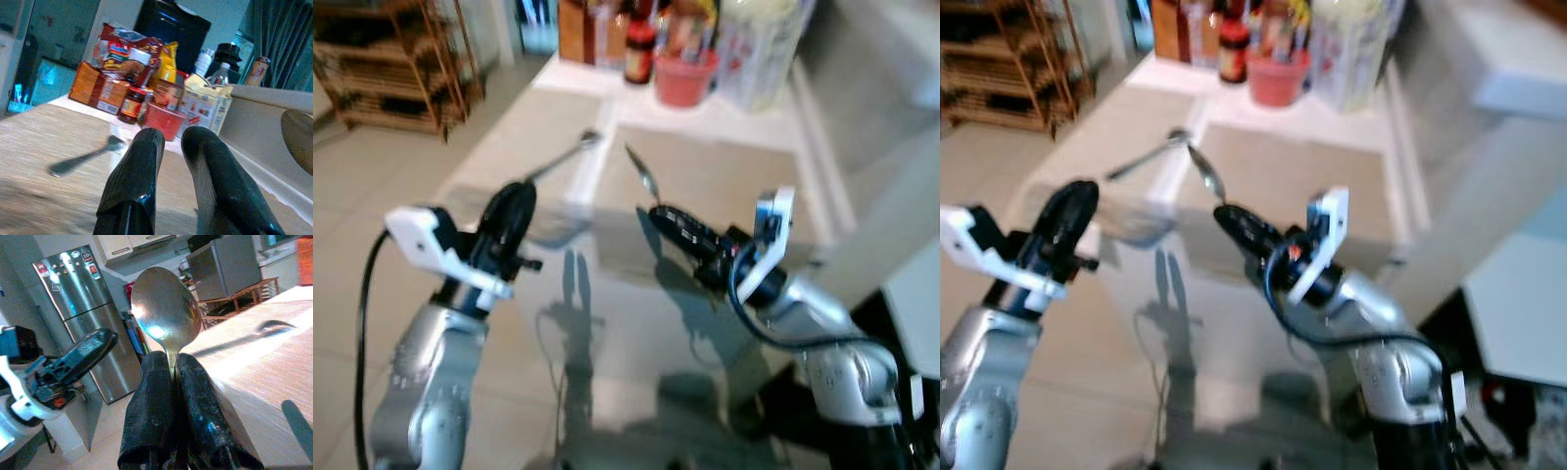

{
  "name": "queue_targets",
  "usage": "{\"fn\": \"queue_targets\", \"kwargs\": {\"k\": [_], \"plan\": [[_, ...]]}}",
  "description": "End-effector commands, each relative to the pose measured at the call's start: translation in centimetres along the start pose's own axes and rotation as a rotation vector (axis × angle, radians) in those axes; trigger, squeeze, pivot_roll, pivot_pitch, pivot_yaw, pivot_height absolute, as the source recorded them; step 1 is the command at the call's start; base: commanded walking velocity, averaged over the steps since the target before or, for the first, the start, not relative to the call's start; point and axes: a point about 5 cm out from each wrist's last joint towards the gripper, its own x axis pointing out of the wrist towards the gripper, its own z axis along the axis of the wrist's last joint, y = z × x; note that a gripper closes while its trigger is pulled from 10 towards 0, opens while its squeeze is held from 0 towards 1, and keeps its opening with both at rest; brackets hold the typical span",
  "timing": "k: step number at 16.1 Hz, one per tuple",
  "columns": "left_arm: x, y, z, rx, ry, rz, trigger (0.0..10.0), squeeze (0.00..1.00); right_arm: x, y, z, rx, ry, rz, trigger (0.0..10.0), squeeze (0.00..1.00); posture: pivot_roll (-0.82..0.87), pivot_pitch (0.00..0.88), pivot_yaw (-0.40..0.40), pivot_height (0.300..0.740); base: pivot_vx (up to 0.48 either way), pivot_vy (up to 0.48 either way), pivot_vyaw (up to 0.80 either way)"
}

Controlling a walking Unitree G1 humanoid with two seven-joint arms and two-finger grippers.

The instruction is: Setting the table

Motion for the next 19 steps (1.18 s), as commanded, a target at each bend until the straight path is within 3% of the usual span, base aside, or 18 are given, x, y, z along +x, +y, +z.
{"fn": "queue_targets", "kwargs": {"k": [1, 5, 11, 12, 15, 19], "plan": [[0.1, -0.5, -0.2, -0.012, 0.003, -0.021, 10.0, 0.00, -0.8, -1.0, 0.1, -0.024, 0.013, -0.061, 10.0, 0.00, -0.09, 0.107, -0.001, 0.740, 0.000, -0.435, 0.00], [0.1, -0.5, -0.3, -0.009, 0.007, -0.032, 10.0, 0.00, -1.7, -3.5, 0.3, -0.049, -0.012, -0.236, 10.0, 0.00, -0.09, 0.098, -0.003, 0.740, 0.000, -0.434, 0.00], [0.7, -1.4, -0.5, -0.003, 0.015, -0.081, 10.0, 0.00, -1.7, -4.0, 0.5, -0.059, -0.017, -0.254, 10.0, 0.00, -0.10, 0.090, -0.002, 0.740, 0.000, -0.434, 0.00], [0.8, -1.4, -0.5, -0.002, 0.015, -0.085, 10.0, 0.00, -1.7, -4.0, 0.2, -0.056, 0.000, -0.245, 10.0, 0.00, -0.10, 0.090, -0.002, 0.740, 0.000, -0.435, 0.00], [0.9, -1.7, -0.6, -0.001, 0.015, -0.093, 10.0, 0.00, -2.6, -1.7, -1.3, -0.043, 0.113, -0.041, 10.0, 0.00, -0.10, 0.093, 0.001, 0.740, 0.000, -0.435, 0.00], [1.1, -1.9, -0.7, 0.007, 0.023, -0.112, 10.0, 0.00, -3.2, -4.9, -0.3, -0.078, 0.056, -0.312, 10.0, 0.00, -0.11, 0.098, 0.006, 0.740, 0.000, -0.434, 0.00]]}}
